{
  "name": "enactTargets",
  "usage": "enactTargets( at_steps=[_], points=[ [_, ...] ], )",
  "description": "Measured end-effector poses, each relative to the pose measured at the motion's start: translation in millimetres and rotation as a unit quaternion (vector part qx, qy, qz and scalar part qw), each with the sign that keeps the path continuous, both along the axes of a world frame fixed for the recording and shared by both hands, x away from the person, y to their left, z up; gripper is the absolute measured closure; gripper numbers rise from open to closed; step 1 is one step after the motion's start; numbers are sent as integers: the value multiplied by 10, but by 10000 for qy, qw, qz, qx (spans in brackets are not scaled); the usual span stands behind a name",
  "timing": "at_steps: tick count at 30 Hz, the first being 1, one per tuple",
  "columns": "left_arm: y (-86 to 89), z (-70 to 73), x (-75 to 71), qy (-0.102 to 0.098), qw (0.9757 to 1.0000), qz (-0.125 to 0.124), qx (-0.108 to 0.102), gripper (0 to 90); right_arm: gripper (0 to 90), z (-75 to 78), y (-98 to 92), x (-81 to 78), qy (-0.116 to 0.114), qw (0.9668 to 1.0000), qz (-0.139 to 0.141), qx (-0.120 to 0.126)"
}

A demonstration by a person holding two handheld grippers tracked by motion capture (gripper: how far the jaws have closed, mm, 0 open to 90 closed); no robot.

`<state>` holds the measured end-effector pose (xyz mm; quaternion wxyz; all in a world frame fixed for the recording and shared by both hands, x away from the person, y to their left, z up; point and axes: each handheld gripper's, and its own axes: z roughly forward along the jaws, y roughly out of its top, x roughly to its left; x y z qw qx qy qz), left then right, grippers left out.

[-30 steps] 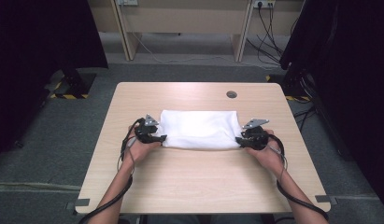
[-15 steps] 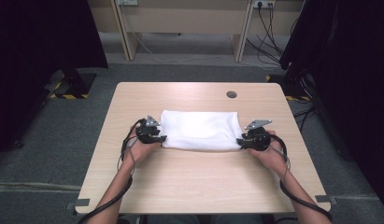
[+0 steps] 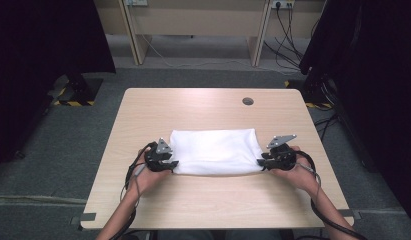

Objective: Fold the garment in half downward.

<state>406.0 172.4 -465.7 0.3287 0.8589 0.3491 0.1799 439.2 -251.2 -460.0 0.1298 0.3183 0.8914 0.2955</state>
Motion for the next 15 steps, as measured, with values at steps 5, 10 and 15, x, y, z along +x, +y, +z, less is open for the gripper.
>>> enactTargets(
  at_steps=[5, 10, 15],
  points=[
    [-8, 3, -65, -8, 10000, -62, 13, 585, 646, 2, -15, -53, 32, 10000, 69, 5],
    [17, 22, -80, -249, 9997, -18, -30, 489, 614, -3, -35, -64, 50, 9999, 50, 79],
    [88, 92, -90, -541, 9979, 120, -325, 284, 448, 67, -123, -110, -95, 9977, -226, 634]
  ],
)
